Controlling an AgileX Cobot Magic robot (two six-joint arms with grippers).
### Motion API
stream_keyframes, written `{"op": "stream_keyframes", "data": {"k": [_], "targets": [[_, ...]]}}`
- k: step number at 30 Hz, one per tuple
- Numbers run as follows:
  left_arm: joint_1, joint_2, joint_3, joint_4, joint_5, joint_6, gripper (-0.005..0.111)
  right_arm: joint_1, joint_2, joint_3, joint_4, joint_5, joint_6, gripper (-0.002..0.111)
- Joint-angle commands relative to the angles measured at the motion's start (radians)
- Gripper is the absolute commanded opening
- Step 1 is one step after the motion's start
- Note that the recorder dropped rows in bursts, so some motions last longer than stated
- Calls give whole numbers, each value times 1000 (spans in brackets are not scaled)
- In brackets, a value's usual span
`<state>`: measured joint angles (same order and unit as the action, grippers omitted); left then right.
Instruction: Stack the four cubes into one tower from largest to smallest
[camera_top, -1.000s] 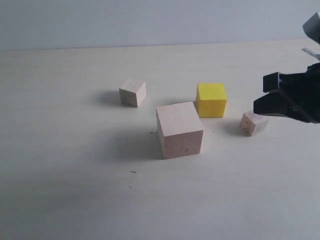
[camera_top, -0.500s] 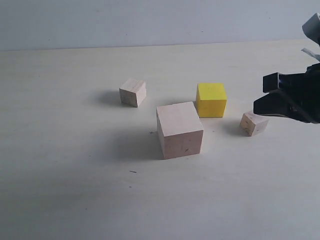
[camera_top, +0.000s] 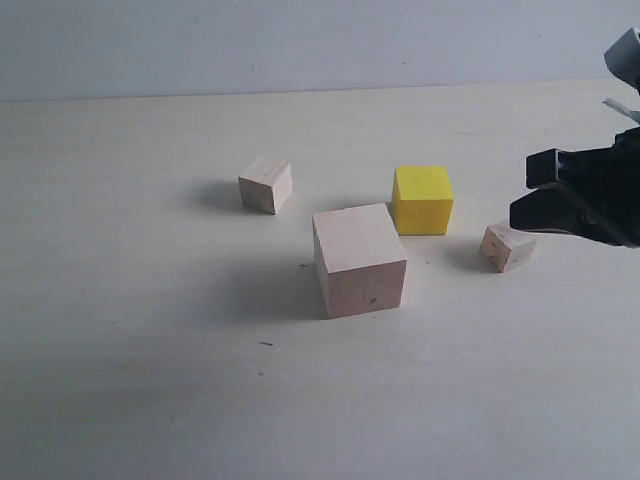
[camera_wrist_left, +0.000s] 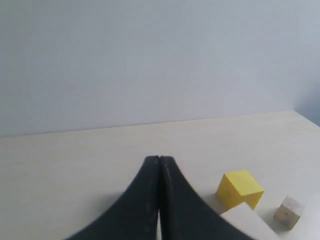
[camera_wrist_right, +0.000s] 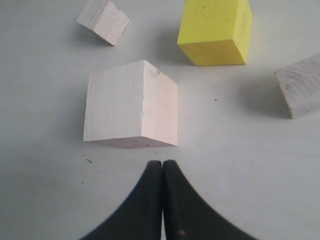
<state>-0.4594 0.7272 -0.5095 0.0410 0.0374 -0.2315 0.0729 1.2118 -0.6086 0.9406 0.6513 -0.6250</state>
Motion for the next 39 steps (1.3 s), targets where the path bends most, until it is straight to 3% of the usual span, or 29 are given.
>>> {"op": "stream_keyframes", "data": {"k": [1, 13, 21, 29, 39], "targets": [[-5, 55, -7, -10, -17, -42, 0, 3, 0, -7, -25, -39, -12, 0], [-18, 330, -33, -10, -3, -127, 0, 3, 150, -7, 3, -123, -12, 0], [-146, 490, -154, -10, 88, -131, 0, 3, 342, -77, 283, -59, -249, 0], [-148, 627, -265, -10, 178, -139, 0, 22, 483, -205, 290, -13, -247, 0], [-148, 701, -270, -17, 236, -142, 0, 108, 580, -267, 285, -86, -213, 0]]}}
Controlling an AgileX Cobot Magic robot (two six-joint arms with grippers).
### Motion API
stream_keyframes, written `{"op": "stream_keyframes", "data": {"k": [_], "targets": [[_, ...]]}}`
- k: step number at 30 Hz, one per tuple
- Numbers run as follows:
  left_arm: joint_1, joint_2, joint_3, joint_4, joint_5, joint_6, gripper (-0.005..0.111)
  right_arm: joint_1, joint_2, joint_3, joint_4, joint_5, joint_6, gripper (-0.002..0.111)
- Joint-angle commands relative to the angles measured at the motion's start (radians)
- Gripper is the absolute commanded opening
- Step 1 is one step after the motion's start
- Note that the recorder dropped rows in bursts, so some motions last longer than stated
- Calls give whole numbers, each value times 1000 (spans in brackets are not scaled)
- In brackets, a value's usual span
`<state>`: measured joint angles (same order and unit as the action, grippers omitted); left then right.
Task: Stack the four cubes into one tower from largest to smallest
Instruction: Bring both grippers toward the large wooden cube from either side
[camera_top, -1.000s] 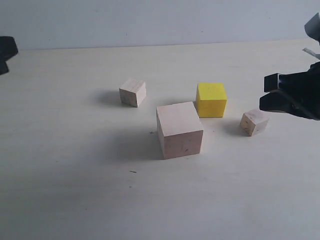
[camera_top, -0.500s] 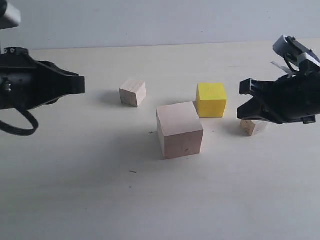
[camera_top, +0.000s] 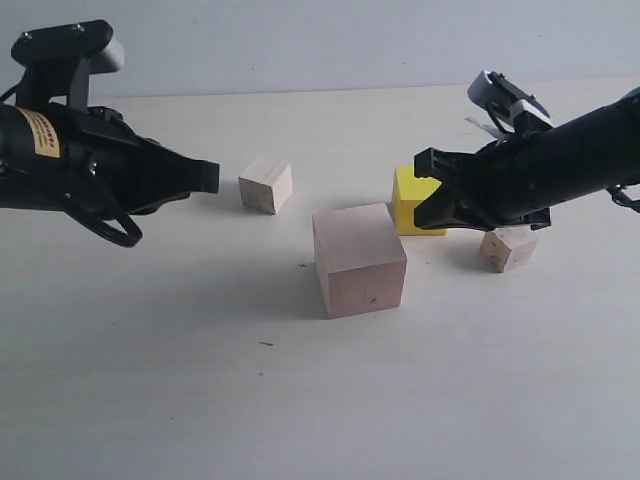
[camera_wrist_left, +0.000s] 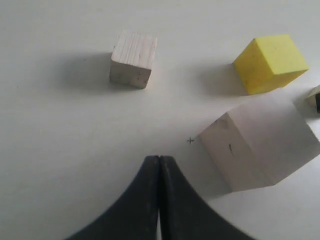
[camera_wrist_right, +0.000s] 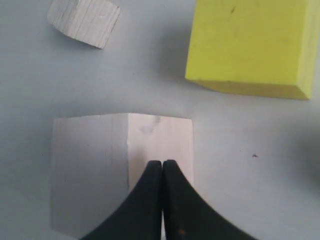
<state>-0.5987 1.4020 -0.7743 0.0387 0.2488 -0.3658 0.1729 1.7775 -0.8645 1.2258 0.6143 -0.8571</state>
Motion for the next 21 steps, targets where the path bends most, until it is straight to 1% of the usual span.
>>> {"op": "stream_keyframes", "data": {"k": [1, 9, 11, 15, 17, 21], "targets": [[-8, 31, -5, -20, 29, -8, 0, 8, 17, -11, -2, -50, 19, 0], [-10, 100, -5, -77, 27, -4, 0, 14, 17, -11, -57, -22, 56, 0], [-20, 128, -5, -107, 18, 14, 0, 14, 17, -11, -57, -4, 59, 0], [-61, 162, -5, -210, 2, 90, 0, 16, 17, -11, -59, 17, 69, 0], [-75, 166, -5, -245, 0, 126, 0, 29, 19, -11, -59, 16, 73, 0], [-77, 167, -5, -255, -4, 128, 0, 80, 49, -11, -65, 5, 73, 0]]}}
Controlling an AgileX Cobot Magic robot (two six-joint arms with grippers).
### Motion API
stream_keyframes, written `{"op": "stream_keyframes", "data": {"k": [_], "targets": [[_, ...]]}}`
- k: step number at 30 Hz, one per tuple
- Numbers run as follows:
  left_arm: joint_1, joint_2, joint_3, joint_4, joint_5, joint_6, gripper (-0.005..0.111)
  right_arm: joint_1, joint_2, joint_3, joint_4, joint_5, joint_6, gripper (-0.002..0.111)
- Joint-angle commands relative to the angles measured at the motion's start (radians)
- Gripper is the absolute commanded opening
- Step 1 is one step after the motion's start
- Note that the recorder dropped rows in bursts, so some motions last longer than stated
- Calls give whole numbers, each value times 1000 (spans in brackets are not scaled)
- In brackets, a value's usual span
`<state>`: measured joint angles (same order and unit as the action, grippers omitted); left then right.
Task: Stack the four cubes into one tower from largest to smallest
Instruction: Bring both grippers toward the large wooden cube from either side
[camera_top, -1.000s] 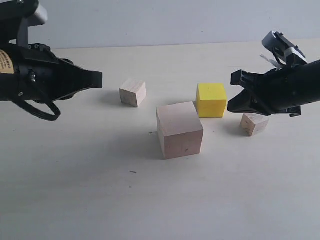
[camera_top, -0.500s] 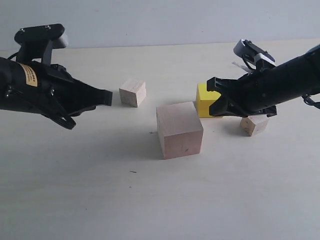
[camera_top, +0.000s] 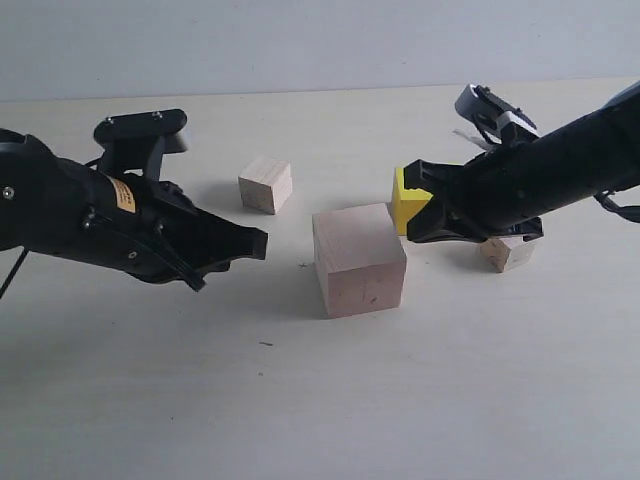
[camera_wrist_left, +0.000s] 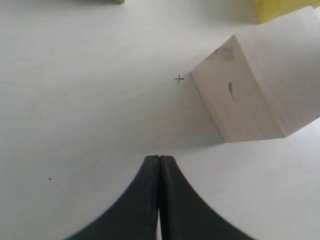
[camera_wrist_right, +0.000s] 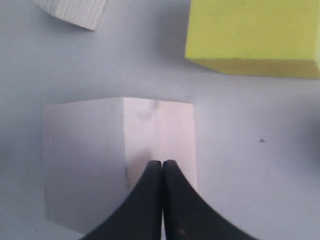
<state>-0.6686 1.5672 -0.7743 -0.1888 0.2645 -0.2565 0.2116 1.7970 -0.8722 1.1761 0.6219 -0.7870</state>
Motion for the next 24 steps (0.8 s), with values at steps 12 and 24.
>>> {"op": "stream_keyframes", "data": {"k": [12, 24], "targets": [[-8, 25, -5, -76, -25, 19, 0, 55, 52, -5, 90, -24, -98, 0], [-10, 25, -51, -88, -23, 21, 0, 55, 52, -22, 131, 42, -127, 0]]}}
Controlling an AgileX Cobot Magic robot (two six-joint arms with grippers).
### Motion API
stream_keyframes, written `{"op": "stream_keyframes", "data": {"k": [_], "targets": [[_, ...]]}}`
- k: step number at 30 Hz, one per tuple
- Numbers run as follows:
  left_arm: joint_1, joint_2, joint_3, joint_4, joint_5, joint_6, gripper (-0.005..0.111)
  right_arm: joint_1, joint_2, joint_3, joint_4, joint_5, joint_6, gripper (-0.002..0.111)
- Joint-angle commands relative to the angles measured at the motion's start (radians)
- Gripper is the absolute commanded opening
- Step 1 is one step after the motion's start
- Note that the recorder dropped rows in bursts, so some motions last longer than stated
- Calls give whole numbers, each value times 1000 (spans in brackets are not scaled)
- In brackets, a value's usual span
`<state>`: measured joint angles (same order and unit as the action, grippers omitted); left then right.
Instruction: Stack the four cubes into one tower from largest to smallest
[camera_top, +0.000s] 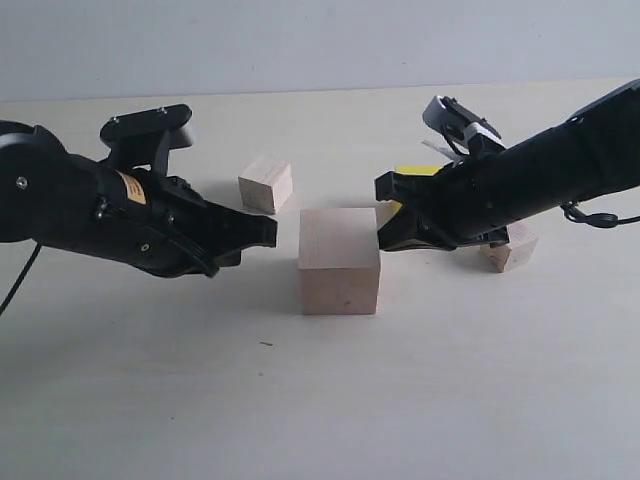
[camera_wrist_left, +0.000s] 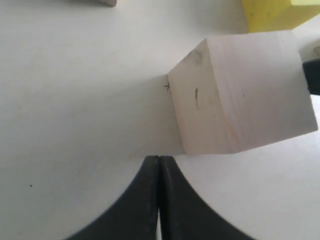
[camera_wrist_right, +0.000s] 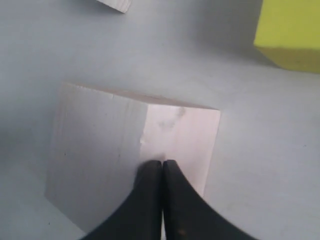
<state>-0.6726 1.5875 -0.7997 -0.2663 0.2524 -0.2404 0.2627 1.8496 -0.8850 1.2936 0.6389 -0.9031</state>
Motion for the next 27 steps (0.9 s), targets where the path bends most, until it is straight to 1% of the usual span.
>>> {"op": "stream_keyframes", "data": {"k": [1, 11, 13, 16, 17, 18, 20, 22, 24, 25, 27], "targets": [[-6, 4, -26, -10, -9, 5, 0, 4, 0, -9, 16, 27, -11, 0], [-6, 4, -40, -10, 4, 5, 0, 4, 0, -13, 41, 44, -13, 0], [-6, 2, -40, -25, 4, 5, 0, 16, 1, -32, 41, 44, -13, 0], [-7, -4, -40, -41, 15, 29, 0, 64, 1, -102, 31, 36, 23, 0], [-7, -6, -40, -41, 21, 29, 0, 69, 1, -113, 14, 28, 42, 0], [-7, -17, -40, -39, 30, 32, 0, 74, 1, -128, -62, -1, 117, 0], [-7, -28, -40, -35, 33, 35, 0, 74, 1, -130, -154, -31, 179, 0], [-7, -29, -40, -33, 33, 38, 0, 74, -23, -130, -154, 0, 173, 0], [-7, -27, -40, -33, 31, 55, 0, 74, -85, -130, -92, 22, 122, 0], [-7, -27, -40, -33, 29, 57, 0, 74, -110, -130, -100, 19, 122, 0], [-7, -27, -40, -33, 27, 62, 0, 74, -165, -130, -238, -4, 251, 0]]}}
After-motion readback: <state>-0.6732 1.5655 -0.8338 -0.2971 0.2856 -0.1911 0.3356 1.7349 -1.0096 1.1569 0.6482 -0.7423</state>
